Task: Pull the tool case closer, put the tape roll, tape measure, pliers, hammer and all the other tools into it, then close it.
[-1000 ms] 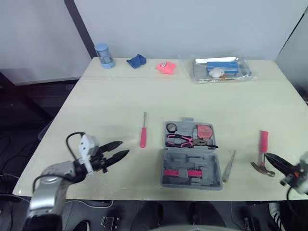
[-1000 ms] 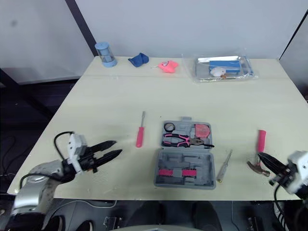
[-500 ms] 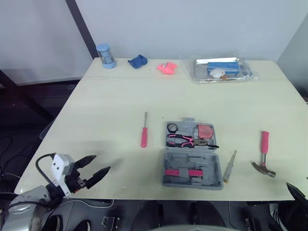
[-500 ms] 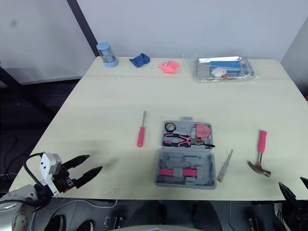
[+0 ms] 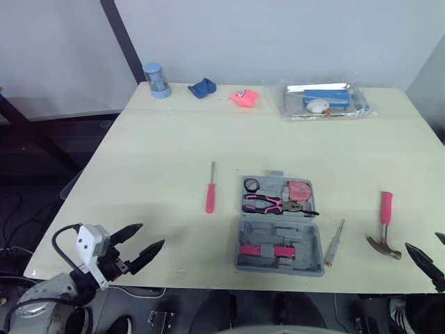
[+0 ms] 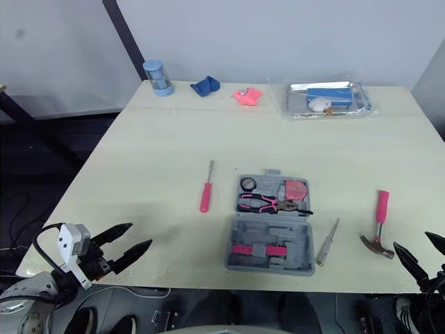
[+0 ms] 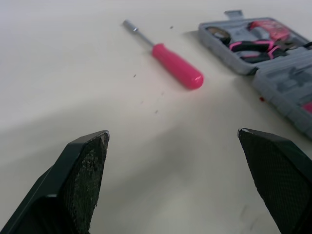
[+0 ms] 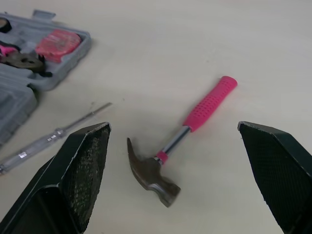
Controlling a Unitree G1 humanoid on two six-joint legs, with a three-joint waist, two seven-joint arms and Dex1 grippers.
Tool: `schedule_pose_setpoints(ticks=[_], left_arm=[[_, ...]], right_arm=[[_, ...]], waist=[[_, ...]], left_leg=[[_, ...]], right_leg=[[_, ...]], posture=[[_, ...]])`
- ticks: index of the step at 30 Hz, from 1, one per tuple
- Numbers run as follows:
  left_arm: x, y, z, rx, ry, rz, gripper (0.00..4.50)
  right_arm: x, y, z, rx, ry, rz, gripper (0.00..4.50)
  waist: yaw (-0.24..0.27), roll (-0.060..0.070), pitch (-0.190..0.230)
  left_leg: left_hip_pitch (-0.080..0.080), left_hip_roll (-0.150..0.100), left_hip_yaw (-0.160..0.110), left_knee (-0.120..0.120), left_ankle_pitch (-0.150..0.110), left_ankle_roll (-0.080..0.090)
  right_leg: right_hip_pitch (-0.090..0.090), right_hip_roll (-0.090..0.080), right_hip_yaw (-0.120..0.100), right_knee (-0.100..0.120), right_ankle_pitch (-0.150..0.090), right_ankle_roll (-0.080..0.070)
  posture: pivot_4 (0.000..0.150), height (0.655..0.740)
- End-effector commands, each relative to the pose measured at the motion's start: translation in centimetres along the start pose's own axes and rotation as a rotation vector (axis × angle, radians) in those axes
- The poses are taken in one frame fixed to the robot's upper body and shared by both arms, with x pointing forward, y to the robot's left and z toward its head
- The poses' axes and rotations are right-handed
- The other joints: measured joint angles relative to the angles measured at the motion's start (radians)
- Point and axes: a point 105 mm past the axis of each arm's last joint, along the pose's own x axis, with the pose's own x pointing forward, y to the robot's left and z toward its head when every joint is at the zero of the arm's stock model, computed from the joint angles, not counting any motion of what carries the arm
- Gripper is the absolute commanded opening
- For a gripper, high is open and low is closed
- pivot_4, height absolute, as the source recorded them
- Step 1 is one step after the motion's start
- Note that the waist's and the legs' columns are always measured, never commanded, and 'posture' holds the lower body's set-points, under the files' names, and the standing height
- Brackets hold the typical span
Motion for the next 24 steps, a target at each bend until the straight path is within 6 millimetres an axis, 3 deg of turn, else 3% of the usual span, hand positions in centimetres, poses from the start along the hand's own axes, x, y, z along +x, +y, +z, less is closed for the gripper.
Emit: schedule_pose_setpoints(ticks=[1,10,17,24], left_arm=[[0.8,-1.0,2.4,0.080,-0.038,-0.095,4.50],[2.7,-3.7,5.2,0.227,-0.055,-0.388,4.50],[4.2,-7.0,8.3,0.341,-0.105,-0.634,4.50],[4.4,-8.5,9.8,0.397,-0.117,-0.761,4.50]], right_arm=[[0.9,1.2,1.9,-0.053,-0.027,0.071,4.40],[2.9,5.1,1.8,-0.050,0.009,0.158,4.40],[4.4,7.6,-0.7,0.069,0.058,0.068,4.40],[5.6,8.6,-2.9,0.146,0.079,-0.049,4.40]], waist=[[0.000,0.000,0.000],[0.000,0.000,0.000],[0.000,0.000,0.000],[-0.004,0.001,0.001]], left_leg=[[0.000,0.000,0.000,0.000,0.000,0.000],[0.000,0.000,0.000,0.000,0.000,0.000],[0.000,0.000,0.000,0.000,0.000,0.000],[0.001,-0.001,0.001,0.000,0.001,-0.001]], right_leg=[[0.000,0.000,0.000,0.000,0.000,0.000],[0.000,0.002,-0.001,0.000,0.000,0.000],[0.000,0.005,-0.001,0.001,0.000,0.000],[0.000,0.011,0.000,0.001,0.000,0.000]], posture=[[0.150,0.7400],[0.150,0.7400],[0.150,0.7400],[0.150,0.7400]])
